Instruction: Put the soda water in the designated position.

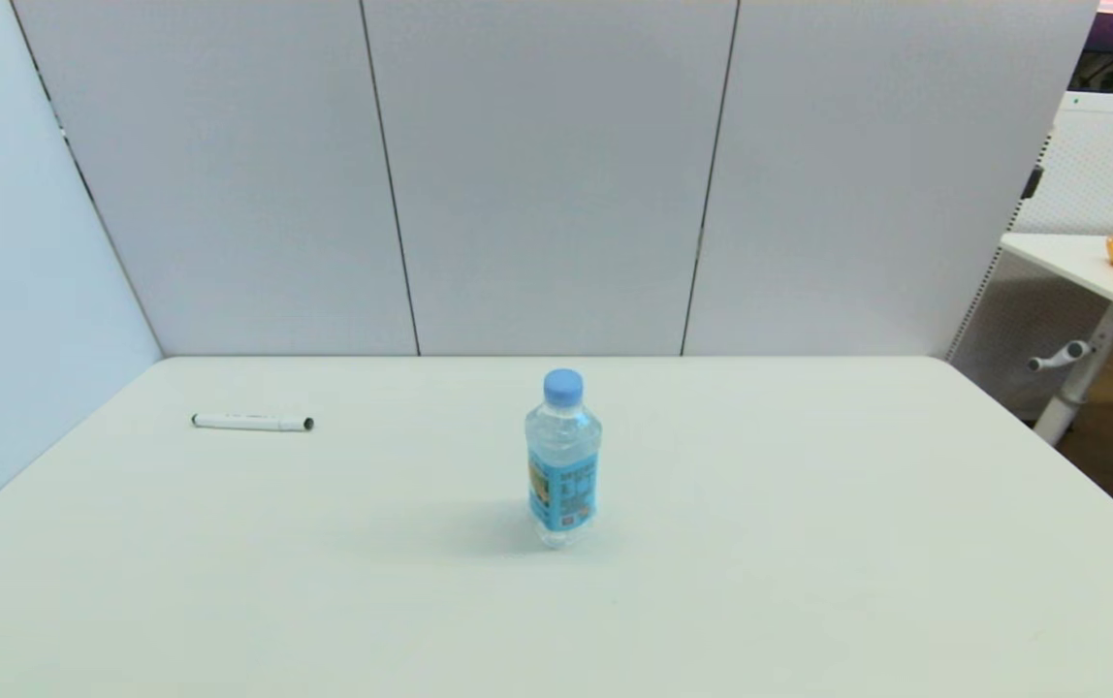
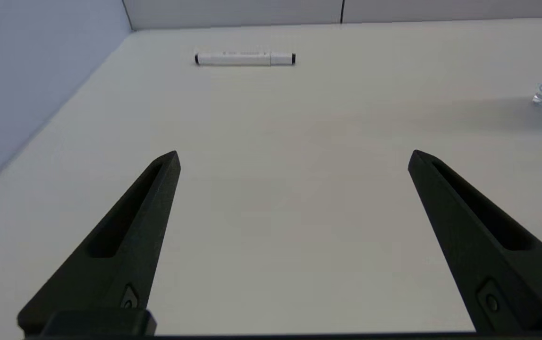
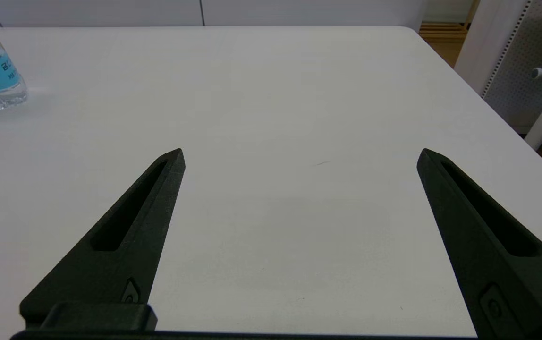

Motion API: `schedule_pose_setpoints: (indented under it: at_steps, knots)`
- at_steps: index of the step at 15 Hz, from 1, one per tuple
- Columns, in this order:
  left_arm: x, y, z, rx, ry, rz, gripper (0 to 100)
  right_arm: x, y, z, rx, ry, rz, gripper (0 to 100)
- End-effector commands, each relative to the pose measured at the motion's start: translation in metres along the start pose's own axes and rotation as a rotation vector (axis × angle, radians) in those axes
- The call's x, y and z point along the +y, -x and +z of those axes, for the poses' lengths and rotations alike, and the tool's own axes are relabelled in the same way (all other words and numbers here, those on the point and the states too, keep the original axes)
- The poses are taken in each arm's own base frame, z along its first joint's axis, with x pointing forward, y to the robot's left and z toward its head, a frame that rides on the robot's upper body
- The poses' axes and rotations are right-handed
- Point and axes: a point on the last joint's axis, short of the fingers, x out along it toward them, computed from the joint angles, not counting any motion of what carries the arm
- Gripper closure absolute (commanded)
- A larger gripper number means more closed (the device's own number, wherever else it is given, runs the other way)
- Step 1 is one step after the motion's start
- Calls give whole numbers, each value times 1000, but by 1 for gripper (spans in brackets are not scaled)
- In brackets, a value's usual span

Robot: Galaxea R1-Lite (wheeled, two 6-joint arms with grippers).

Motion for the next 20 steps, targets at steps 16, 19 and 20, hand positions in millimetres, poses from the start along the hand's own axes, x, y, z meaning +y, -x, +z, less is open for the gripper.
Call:
schedule_pose_setpoints:
  at_steps: [16, 19, 20]
  knots:
    - [-117, -165, 230, 3, -126, -680, 0, 0, 0, 0, 2, 3, 1, 0]
    - [-155, -194, 214, 72, -156, -753, 0, 0, 0, 0, 2, 3, 1, 0]
    - [-167, -204, 202, 106, -166, -794, 0, 0, 0, 0, 2, 3, 1, 0]
